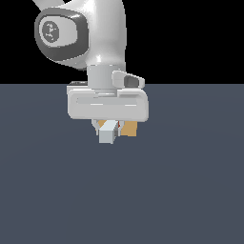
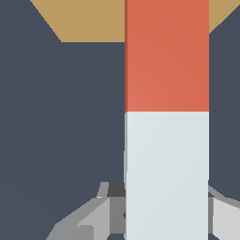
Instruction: Insert the peg into the horizontal hole in a box.
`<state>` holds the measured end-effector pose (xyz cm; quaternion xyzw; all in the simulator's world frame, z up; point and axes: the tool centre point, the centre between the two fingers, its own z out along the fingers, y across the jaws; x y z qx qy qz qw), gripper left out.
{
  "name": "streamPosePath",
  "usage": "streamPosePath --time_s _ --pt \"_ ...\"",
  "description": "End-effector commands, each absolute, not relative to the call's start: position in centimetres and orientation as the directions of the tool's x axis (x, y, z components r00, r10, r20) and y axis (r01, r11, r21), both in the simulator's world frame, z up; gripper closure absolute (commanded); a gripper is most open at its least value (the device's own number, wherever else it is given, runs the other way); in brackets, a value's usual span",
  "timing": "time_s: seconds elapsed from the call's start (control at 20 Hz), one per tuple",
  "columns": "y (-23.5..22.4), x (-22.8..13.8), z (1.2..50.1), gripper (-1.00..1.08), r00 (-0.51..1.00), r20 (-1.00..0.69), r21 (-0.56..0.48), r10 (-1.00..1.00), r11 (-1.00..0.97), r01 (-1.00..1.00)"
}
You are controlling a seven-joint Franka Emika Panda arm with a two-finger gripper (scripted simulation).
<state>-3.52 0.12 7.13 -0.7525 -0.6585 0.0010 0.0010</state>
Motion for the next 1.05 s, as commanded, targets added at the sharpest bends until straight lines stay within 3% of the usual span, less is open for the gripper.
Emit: streamPosePath --time_s 0.0,0.6,1.0 --pt "0.8 -3.4 7.2 1.08 0.131 0.0 -0.001 0.991 -0.131 0.991" --pt "8.1 -2.5 7.3 1.08 0.132 0.001 0.001 0.991 -0.132 0.991" --pt "8.8 -2.2 7.3 1.08 0.132 0.001 0.001 0.991 -0.132 0.991"
